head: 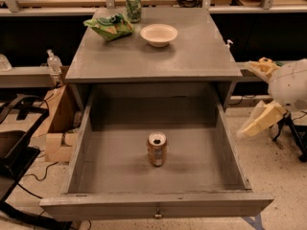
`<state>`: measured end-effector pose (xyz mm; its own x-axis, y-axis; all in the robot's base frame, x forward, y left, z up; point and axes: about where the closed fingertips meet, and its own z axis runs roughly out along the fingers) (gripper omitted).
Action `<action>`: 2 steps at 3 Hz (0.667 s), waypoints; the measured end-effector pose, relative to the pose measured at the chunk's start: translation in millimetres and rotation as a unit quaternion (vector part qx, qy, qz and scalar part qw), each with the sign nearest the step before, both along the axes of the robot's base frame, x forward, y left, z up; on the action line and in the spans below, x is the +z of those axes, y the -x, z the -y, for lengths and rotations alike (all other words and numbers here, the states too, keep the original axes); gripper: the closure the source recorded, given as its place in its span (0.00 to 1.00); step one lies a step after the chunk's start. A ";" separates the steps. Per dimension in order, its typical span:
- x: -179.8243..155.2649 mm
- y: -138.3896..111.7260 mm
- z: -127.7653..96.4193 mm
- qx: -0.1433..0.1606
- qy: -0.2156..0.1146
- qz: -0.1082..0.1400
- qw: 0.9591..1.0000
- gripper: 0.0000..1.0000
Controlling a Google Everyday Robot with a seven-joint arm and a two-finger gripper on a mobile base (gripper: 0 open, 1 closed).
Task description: Pick orange can from top drawer and place on counter
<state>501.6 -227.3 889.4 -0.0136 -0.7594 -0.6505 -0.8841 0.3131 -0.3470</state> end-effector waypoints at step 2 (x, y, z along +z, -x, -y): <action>-19.2 -14.5 -8.3 0.049 -0.068 0.033 0.996 0.00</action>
Offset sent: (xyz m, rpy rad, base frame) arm 0.0121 0.0056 -0.0137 0.1199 -0.0564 0.0752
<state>516.0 -218.9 870.1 0.1016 -0.6601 -0.7443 -0.8893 0.2751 -0.3653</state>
